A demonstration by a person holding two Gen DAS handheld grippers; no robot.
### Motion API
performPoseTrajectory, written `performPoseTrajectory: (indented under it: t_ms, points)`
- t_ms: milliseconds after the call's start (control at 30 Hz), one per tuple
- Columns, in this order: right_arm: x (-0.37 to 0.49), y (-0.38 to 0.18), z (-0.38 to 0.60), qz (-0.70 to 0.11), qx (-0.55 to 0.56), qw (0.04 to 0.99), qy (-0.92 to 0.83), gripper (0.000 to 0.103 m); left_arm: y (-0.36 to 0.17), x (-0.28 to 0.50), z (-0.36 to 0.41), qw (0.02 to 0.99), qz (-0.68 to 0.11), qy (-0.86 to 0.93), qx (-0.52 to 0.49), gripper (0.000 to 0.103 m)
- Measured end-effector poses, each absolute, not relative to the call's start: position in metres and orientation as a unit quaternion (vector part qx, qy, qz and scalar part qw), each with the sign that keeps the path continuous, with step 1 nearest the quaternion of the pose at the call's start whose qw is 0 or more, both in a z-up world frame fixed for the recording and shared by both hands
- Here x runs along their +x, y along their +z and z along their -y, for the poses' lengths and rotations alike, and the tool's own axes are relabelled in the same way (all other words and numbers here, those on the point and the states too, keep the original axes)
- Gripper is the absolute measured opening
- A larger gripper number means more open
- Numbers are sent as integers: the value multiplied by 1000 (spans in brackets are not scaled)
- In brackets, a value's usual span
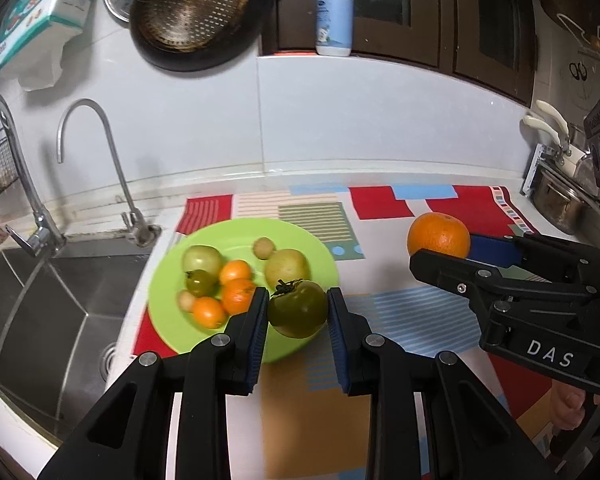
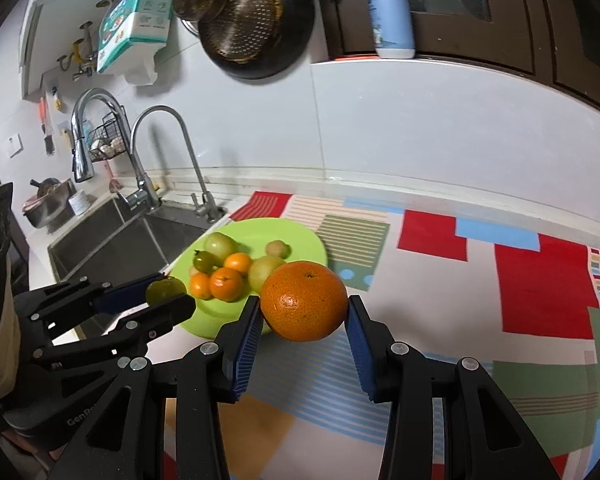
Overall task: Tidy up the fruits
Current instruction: 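Lower the tomato onto the plate with the left tool while the right lowers the orange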
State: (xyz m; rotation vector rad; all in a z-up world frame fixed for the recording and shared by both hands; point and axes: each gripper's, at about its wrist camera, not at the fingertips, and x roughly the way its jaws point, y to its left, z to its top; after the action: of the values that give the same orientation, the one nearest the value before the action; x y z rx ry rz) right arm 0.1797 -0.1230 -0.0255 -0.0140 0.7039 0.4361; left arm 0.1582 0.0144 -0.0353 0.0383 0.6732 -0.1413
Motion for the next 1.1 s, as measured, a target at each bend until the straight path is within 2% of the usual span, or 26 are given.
performPoseTrajectory:
  t_ms: [433, 733, 1100]
  points:
    - [198, -29, 64, -343, -5, 916, 209, 43, -38, 185, -71, 942, -324, -82, 34, 29]
    - [237, -43, 35, -354, -13, 915, 190, 43, -49, 235, -94, 939, -322, -106, 49, 29]
    - [291, -71, 22, -387, -5, 909, 155, 43, -86, 309, -98, 920, -361, -141, 53, 29]
